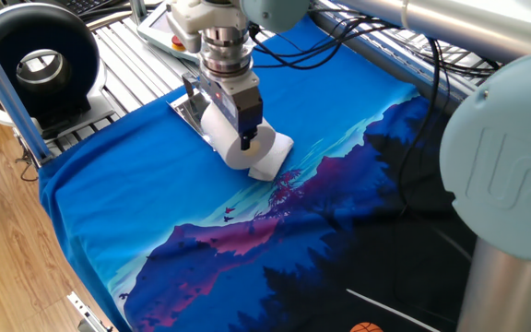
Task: Put the toilet paper on its holder
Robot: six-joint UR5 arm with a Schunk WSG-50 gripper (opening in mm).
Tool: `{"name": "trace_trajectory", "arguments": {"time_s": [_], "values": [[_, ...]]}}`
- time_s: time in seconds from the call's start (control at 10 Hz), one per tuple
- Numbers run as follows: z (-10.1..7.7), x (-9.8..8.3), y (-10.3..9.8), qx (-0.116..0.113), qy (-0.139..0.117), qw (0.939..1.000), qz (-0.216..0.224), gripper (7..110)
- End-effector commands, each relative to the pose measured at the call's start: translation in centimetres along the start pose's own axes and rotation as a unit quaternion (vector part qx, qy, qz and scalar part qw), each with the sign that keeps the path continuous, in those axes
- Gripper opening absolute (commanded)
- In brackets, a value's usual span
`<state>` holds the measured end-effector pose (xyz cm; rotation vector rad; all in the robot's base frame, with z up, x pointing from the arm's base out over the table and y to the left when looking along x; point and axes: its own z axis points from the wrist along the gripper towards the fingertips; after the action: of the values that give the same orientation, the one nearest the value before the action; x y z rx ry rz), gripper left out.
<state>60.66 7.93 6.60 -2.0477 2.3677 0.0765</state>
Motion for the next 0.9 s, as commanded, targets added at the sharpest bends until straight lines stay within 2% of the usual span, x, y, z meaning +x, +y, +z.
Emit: {"name": "trace_trajectory", "arguments": {"time_s": [0.0,0.2,0.4,0.8], "values": [[0.0,-0.4,-0.5,0.004,-0.008,0.9999,-0.006,7],[-0.1,-0.7,-1.1,0.017,-0.011,0.9994,-0.027,7],[-0.2,-0.1,-1.1,0.022,-0.003,0.9987,-0.047,7],[-0.5,1.0,-1.3,0.021,0.003,0.9967,-0.078,7]]}}
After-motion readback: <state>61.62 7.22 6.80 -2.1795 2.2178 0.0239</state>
